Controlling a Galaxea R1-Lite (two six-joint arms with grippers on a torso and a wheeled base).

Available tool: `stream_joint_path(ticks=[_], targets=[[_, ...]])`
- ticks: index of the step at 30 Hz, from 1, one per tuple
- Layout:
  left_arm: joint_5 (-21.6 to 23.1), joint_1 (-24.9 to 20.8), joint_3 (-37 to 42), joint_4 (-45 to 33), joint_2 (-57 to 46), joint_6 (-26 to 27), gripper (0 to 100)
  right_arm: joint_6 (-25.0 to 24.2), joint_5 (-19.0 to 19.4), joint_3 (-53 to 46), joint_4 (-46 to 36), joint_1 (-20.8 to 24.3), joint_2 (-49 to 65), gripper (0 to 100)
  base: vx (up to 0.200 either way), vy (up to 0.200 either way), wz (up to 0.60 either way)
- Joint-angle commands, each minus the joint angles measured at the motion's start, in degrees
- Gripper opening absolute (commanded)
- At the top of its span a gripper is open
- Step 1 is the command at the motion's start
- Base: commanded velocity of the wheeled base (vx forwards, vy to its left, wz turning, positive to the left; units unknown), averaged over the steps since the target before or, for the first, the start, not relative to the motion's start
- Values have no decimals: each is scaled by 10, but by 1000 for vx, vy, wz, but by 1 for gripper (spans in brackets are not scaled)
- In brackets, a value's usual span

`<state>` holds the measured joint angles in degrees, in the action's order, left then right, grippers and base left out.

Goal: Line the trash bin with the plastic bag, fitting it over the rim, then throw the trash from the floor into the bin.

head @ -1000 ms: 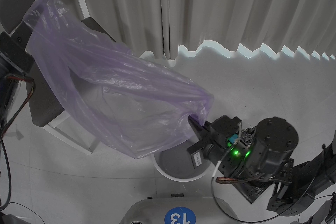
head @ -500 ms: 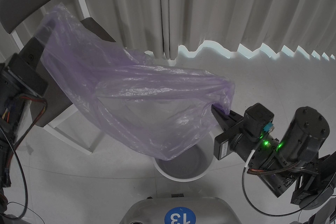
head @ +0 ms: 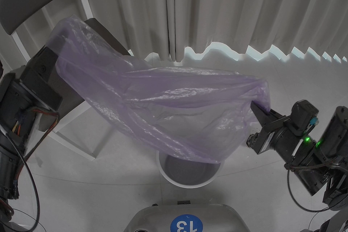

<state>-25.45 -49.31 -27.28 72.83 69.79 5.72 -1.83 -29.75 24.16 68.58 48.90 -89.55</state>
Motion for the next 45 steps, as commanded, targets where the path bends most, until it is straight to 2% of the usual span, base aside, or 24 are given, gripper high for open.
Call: stream_joint_path(ticks=[1, 6, 8, 14, 20, 27, 31, 34, 35, 40, 42, 43, 44, 45], targets=[[1, -9, 2, 1, 3, 0, 0, -23, 0, -10, 1, -17, 46, 0, 0, 0, 0], [16, -13, 6, 4, 21, -17, 0, -57, 0, -13, -1, -17, 59, 0, 0, 0, 0], [37, -20, 14, 4, 32, -39, 0, -60, 0, -12, 0, -17, 55, 0, 0, 0, 0], [41, -25, 21, 4, 53, -58, 0, -63, 0, -28, -1, -18, 54, 0, 0, 0, 0], [41, -40, 21, 4, 99, -102, 0, -61, 3, -48, -9, -52, 54, 0, 0, 0, 0], [44, -40, 34, -1, 130, -122, 0, -73, 6, -51, -121, -75, 73, 0, 0, 0, 0], [45, -38, 38, -1, 164, -145, 0, -97, 24, -40, -205, -81, 83, 0, 0, 0, 0], [47, -35, 41, -2, 184, -159, 0, -122, 52, -23, -274, -95, 92, 0, 0, 0, 0], [52, -35, 43, -2, 192, -164, 0, -122, 52, -23, -274, -95, 92, 0, 0, 0, 0], [75, -13, 45, -2, 234, -194, 0, -175, 160, 19, -434, -124, 133, 0, 0, 0, 0], [82, -3, 45, -2, 245, -202, 0, -183, 194, 28, -474, -133, 141, 0, 0, 0, 0], [82, -3, 45, -2, 245, -202, 0, -183, 194, 28, -474, -133, 141, 0, 0, 0, 0], [93, 5, 45, -3, 260, -214, 0, -190, 226, 36, -503, -144, 141, 0, 0, 0, 0], [96, 9, 45, -3, 266, -219, 0, -190, 233, 35, -505, -147, 139, 0, 0, 0, 0]])
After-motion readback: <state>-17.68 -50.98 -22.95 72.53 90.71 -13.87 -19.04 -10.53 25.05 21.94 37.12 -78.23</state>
